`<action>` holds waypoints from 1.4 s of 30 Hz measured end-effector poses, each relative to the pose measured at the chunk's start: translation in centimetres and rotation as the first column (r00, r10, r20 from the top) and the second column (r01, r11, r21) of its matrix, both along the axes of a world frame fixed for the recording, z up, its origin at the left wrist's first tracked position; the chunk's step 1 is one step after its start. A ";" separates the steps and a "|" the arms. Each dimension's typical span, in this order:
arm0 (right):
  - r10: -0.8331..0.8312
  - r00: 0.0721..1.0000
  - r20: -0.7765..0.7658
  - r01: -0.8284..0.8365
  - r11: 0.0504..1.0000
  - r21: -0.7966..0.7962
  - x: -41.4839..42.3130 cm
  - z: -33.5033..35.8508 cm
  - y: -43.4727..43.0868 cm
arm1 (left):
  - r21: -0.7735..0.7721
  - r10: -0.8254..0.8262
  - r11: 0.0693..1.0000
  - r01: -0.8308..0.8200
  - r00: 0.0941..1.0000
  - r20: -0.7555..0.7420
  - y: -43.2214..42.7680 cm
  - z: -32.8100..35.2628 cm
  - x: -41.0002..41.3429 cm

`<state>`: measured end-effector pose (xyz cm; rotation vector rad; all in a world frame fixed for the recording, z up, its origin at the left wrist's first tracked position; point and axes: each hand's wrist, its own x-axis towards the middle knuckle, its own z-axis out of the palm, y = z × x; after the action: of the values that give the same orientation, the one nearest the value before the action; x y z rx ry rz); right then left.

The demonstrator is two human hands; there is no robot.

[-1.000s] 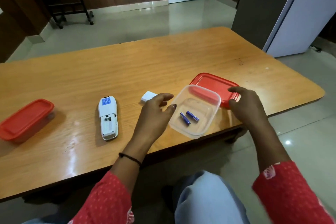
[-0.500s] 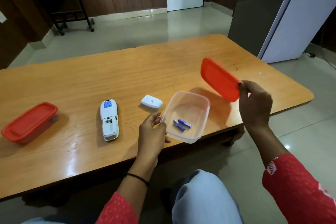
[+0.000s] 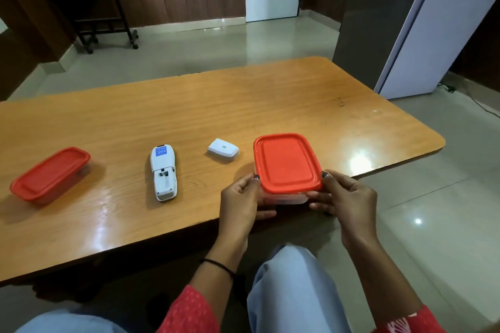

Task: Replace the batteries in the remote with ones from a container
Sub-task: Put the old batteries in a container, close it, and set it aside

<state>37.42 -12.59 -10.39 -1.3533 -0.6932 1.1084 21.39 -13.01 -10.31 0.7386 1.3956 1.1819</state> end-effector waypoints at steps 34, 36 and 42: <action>-0.102 0.965 0.244 0.044 0.972 0.233 0.3 3.3 0.4 | 0.179 -0.126 0.970 0.166 0.968 -0.216 1.6 8.8 -1.4; -0.024 0.962 0.273 -0.056 0.959 0.279 0.8 4.4 0.1 | 0.149 -0.205 0.952 0.268 0.919 -0.337 1.8 10.2 -0.8; 0.038 0.961 0.273 -0.119 0.950 0.287 2.3 6.1 -0.8 | 0.285 -0.148 0.922 0.263 0.918 -0.367 1.0 10.4 1.5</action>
<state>39.74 -13.38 -4.33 -1.2266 -1.0762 0.8475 22.91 -11.98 0.05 1.3510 1.3649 1.1670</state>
